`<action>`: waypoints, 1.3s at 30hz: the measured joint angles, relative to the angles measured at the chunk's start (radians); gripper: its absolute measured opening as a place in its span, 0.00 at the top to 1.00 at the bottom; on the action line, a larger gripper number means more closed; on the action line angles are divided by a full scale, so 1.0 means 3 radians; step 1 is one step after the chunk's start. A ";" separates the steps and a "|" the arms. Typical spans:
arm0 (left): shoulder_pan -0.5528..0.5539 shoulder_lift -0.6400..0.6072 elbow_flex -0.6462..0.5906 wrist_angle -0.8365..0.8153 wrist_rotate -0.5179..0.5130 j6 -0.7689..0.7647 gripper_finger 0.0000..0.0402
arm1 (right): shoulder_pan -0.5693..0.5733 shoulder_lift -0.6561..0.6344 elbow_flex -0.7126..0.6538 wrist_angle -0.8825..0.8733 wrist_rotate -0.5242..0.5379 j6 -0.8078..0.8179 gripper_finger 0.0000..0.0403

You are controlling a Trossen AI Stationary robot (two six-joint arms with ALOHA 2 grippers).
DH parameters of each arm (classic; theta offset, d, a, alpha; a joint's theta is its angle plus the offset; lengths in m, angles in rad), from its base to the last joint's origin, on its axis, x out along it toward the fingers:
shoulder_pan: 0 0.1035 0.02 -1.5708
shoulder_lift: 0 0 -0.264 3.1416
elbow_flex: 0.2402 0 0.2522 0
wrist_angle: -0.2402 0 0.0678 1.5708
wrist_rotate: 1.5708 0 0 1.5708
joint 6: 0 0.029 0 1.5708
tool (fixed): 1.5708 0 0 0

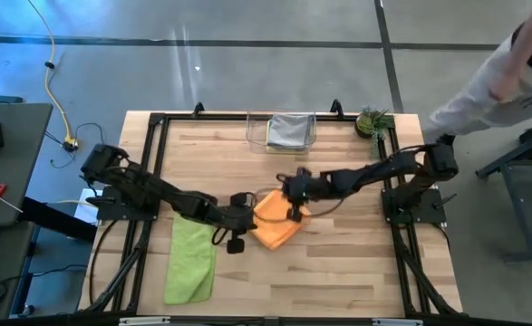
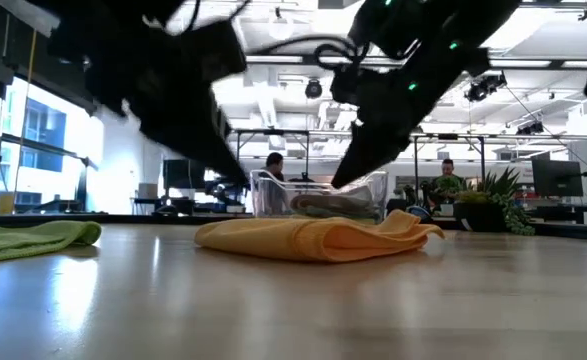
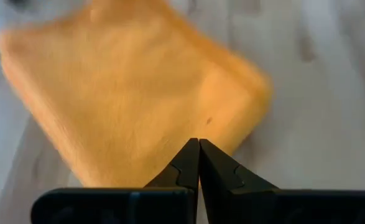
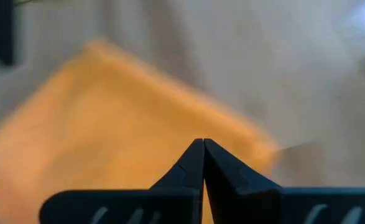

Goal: Fold microfiber towels
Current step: Fold the orange towel on the table

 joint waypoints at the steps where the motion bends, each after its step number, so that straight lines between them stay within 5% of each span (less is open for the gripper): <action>1: 0.0009 -0.0064 0.0001 0.0012 0.0017 0.0035 1.00 | 0.0075 -0.0001 0.0000 -0.0017 -0.0108 0.0055 1.00; 12: 0.0466 -0.0048 -0.0034 -0.0589 -0.0125 0.0269 1.00 | 0.0735 0.0359 -0.0001 -0.0154 -0.0068 0.0660 1.00; 22: 0.0328 0.0109 -0.0465 0.0372 0.0392 -0.0014 1.00 | 0.0611 0.0322 0.0003 -0.0757 0.0202 0.0485 1.00; 35: -0.0043 0.0496 -0.0357 0.1087 0.0301 -0.0091 1.00 | 0.0354 -0.0183 -0.0004 -0.1166 0.0048 -0.0394 1.00; 39: -0.0068 0.0241 -0.0339 0.1022 0.0169 0.0035 1.00 | 0.0375 -0.0285 -0.0004 -0.1011 -0.0059 -0.0305 1.00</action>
